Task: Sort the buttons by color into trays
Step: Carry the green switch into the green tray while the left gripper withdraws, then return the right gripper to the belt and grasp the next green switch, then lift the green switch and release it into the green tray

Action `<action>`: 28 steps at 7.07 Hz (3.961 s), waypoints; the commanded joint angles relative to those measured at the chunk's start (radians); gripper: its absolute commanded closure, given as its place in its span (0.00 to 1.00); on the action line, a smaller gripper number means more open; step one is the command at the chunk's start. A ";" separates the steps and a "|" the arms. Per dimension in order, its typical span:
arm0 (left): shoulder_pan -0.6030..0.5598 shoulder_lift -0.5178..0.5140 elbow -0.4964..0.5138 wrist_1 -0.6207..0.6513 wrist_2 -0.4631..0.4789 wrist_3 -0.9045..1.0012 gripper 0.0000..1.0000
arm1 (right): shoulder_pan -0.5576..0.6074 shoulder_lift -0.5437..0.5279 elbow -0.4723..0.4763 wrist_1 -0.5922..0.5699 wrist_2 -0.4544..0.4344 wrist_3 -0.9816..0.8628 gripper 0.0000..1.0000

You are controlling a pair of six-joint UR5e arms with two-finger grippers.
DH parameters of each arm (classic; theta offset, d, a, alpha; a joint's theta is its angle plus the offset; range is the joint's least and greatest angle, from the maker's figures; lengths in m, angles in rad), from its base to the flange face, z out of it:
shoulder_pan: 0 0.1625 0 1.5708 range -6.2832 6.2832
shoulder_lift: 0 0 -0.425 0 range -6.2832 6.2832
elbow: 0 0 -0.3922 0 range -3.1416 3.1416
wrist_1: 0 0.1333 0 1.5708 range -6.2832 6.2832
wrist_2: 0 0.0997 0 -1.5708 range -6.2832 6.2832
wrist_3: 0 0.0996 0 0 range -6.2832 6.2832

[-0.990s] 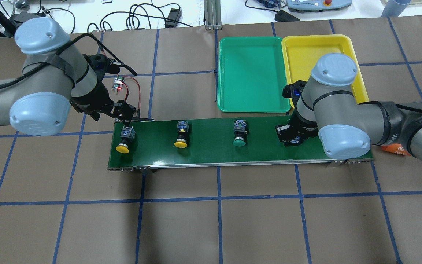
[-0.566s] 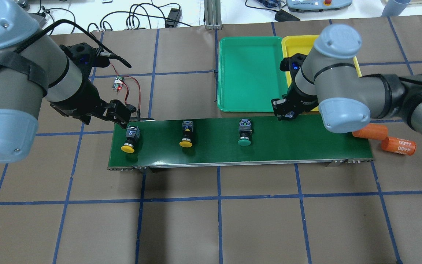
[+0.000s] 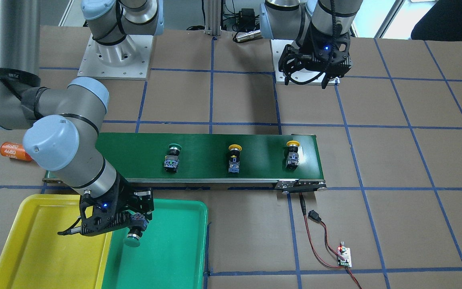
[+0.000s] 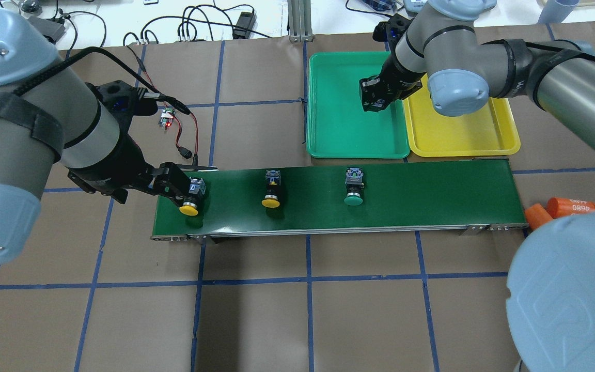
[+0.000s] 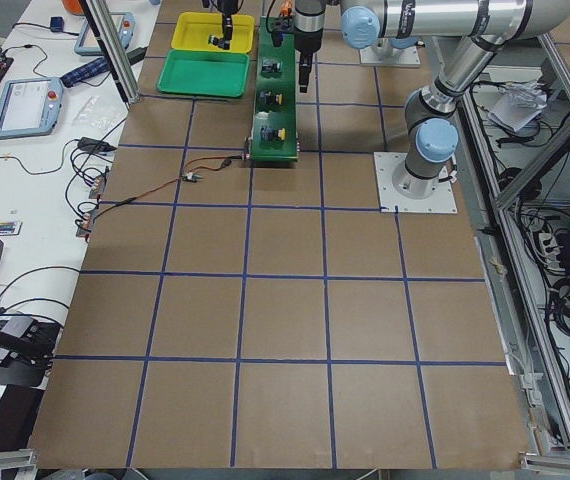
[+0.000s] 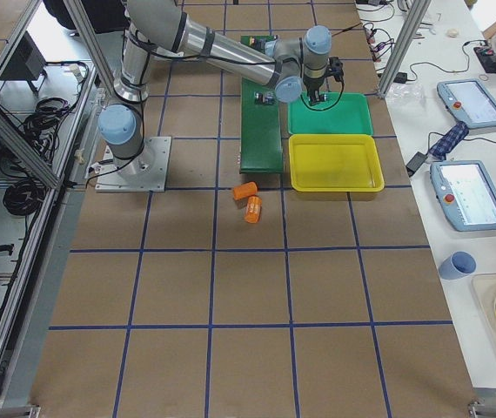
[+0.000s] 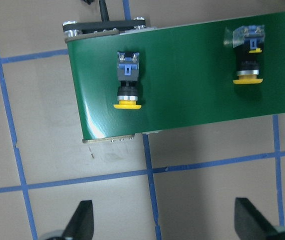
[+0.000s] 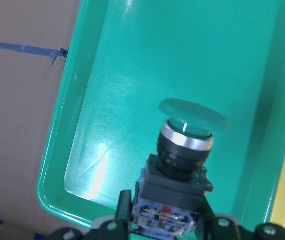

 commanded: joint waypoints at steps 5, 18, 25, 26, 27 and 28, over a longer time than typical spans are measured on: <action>0.029 -0.103 0.161 -0.071 -0.005 -0.004 0.00 | -0.018 -0.099 0.040 0.132 -0.060 -0.002 0.00; 0.020 -0.100 0.131 -0.062 0.007 -0.015 0.00 | -0.004 -0.315 0.337 0.233 -0.233 0.110 0.01; 0.023 -0.084 0.125 -0.071 0.009 -0.015 0.00 | -0.006 -0.223 0.336 0.207 -0.236 0.093 0.58; 0.023 -0.081 0.106 -0.068 0.009 -0.015 0.00 | -0.006 -0.223 0.334 0.205 -0.237 0.093 0.85; 0.023 -0.072 0.093 -0.059 0.006 -0.015 0.00 | -0.007 -0.223 0.331 0.204 -0.237 0.078 0.95; 0.023 -0.074 0.089 -0.060 0.004 -0.015 0.00 | -0.013 -0.223 0.315 0.184 -0.237 0.071 0.95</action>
